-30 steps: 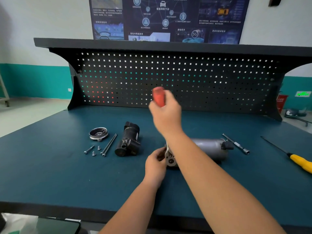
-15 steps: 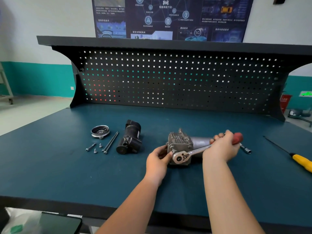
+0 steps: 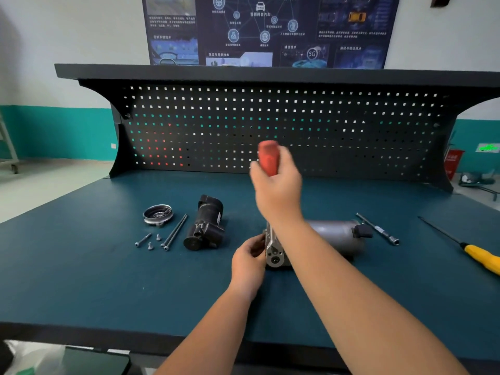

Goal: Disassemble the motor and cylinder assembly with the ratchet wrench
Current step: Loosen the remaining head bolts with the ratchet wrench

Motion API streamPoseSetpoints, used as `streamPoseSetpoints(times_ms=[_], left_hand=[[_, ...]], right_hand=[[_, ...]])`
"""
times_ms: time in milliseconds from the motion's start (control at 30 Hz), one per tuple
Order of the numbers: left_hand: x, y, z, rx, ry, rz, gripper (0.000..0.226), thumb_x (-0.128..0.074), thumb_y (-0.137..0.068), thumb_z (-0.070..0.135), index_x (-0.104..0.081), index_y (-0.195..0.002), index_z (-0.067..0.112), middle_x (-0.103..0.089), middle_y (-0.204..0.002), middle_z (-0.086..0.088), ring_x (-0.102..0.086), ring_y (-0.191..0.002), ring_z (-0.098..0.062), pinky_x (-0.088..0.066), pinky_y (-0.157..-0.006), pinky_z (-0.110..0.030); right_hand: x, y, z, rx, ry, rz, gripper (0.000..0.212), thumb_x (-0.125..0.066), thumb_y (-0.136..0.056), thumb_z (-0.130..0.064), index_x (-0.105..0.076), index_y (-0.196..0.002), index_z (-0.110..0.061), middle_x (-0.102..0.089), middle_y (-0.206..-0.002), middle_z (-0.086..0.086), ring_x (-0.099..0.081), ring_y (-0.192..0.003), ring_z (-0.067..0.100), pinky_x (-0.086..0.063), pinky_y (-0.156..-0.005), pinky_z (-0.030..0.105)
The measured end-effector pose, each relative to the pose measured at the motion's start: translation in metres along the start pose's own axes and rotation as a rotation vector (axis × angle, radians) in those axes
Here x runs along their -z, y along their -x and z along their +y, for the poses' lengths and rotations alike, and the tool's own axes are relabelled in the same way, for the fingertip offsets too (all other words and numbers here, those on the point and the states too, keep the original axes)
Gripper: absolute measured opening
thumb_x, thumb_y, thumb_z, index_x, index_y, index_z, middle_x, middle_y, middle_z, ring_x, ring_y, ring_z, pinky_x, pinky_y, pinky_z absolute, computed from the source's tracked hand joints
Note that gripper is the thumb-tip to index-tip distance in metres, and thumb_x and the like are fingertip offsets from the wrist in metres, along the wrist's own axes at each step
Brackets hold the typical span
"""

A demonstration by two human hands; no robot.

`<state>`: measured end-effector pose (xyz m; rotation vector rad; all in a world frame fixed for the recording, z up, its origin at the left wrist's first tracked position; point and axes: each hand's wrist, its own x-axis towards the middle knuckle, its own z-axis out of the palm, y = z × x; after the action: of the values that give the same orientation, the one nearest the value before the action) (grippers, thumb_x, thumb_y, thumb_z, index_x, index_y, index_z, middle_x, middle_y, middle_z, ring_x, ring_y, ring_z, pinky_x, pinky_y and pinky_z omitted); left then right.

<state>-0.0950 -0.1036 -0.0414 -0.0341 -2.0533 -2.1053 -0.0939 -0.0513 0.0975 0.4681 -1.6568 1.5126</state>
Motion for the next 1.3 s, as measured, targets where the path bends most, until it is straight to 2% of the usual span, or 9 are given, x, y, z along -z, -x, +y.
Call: streamPoseSetpoints(times_ms=[100, 167, 267, 400, 467, 567, 667, 967, 1300], left_hand=[[-0.001, 0.002, 0.004, -0.018, -0.045, 0.014, 0.012, -0.058, -0.085, 0.001, -0.067, -0.093, 0.003, -0.07, -0.086, -0.005, -0.064, -0.086, -0.006, -0.052, -0.065, -0.027], [0.0, 0.001, 0.005, 0.019, -0.023, 0.027, 0.025, -0.052, -0.083, -0.005, -0.059, -0.064, 0.008, -0.061, -0.054, 0.0, -0.06, -0.051, -0.009, -0.043, -0.047, -0.026], [0.002, 0.003, 0.008, 0.075, 0.065, 0.004, 0.018, -0.054, -0.078, 0.004, -0.049, -0.064, 0.013, -0.052, -0.057, 0.001, -0.044, -0.066, -0.017, -0.038, -0.064, -0.028], [0.008, 0.009, 0.008, 0.042, 0.225, 0.056, 0.023, -0.06, -0.081, 0.013, -0.058, -0.103, 0.012, -0.061, -0.082, -0.011, -0.056, -0.076, -0.01, -0.046, -0.071, -0.032], [0.014, 0.007, 0.006, -0.011, 0.208, 0.156, 0.013, -0.056, -0.087, 0.009, -0.062, -0.084, 0.02, -0.065, -0.073, 0.002, -0.058, -0.065, -0.009, -0.046, -0.062, -0.028], [0.015, 0.01, 0.01, 0.077, 0.181, -0.034, 0.051, -0.043, -0.09, -0.001, -0.051, -0.044, 0.021, -0.049, -0.046, 0.003, -0.038, -0.042, -0.012, -0.026, -0.043, -0.021], [0.013, 0.013, 0.018, 0.21, 0.185, -0.195, 0.052, -0.037, -0.09, -0.002, -0.045, -0.044, 0.02, -0.043, -0.043, 0.004, -0.033, -0.039, -0.009, -0.019, -0.043, -0.022], [0.011, 0.001, 0.022, 0.357, 0.366, -0.345, 0.024, -0.047, -0.09, 0.003, -0.061, -0.071, 0.008, -0.056, -0.069, -0.007, -0.056, -0.064, -0.017, -0.051, -0.057, -0.026], [0.008, 0.001, 0.016, 0.393, 0.486, -0.29, 0.022, -0.063, -0.07, 0.03, -0.073, -0.065, 0.01, -0.07, -0.069, -0.003, -0.067, -0.06, -0.012, -0.05, -0.051, -0.018]], right_hand=[[-0.016, 0.007, -0.004, 0.05, 0.089, -0.29, 0.023, -0.062, -0.082, -0.007, -0.051, -0.085, -0.027, -0.041, -0.054, -0.011, -0.041, -0.048, 0.002, -0.031, -0.049, 0.012], [-0.025, 0.013, -0.004, 0.068, 0.165, -0.498, 0.018, -0.061, -0.083, -0.01, -0.052, -0.088, -0.024, -0.044, -0.056, -0.009, -0.04, -0.049, 0.006, -0.032, -0.05, 0.018], [-0.036, 0.022, -0.002, 0.088, 0.263, -0.708, 0.014, -0.06, -0.084, -0.014, -0.054, -0.096, -0.02, -0.05, -0.064, -0.005, -0.046, -0.058, 0.018, -0.036, -0.054, 0.028], [-0.037, 0.023, -0.001, 0.11, 0.299, -0.705, 0.018, -0.059, -0.085, -0.016, -0.056, -0.103, -0.014, -0.055, -0.069, 0.001, -0.049, -0.063, 0.024, -0.039, -0.057, 0.032], [-0.035, 0.021, -0.002, 0.098, 0.278, -0.679, 0.02, -0.058, -0.085, -0.015, -0.057, -0.105, -0.015, -0.055, -0.069, 0.002, -0.049, -0.063, 0.025, -0.043, -0.058, 0.035], [-0.03, 0.02, -0.003, 0.091, 0.248, -0.677, 0.021, -0.058, -0.086, -0.016, -0.056, -0.107, -0.02, -0.052, -0.067, -0.003, -0.048, -0.061, 0.022, -0.043, -0.058, 0.034], [-0.027, 0.024, -0.002, 0.107, 0.24, -0.661, 0.021, -0.059, -0.087, -0.017, -0.056, -0.108, -0.018, -0.051, -0.065, -0.005, -0.046, -0.058, 0.017, -0.04, -0.057, 0.032], [-0.006, 0.031, -0.004, 0.173, 0.037, -0.122, 0.018, -0.064, -0.081, -0.022, -0.057, -0.091, -0.035, -0.05, -0.056, -0.017, -0.047, -0.054, -0.003, -0.036, -0.055, 0.008], [0.1, 0.059, 0.042, -0.692, -0.587, 0.709, 0.014, -0.05, -0.098, -0.021, -0.048, -0.085, -0.022, -0.053, -0.071, -0.005, -0.054, -0.051, 0.003, -0.048, -0.059, 0.022]])
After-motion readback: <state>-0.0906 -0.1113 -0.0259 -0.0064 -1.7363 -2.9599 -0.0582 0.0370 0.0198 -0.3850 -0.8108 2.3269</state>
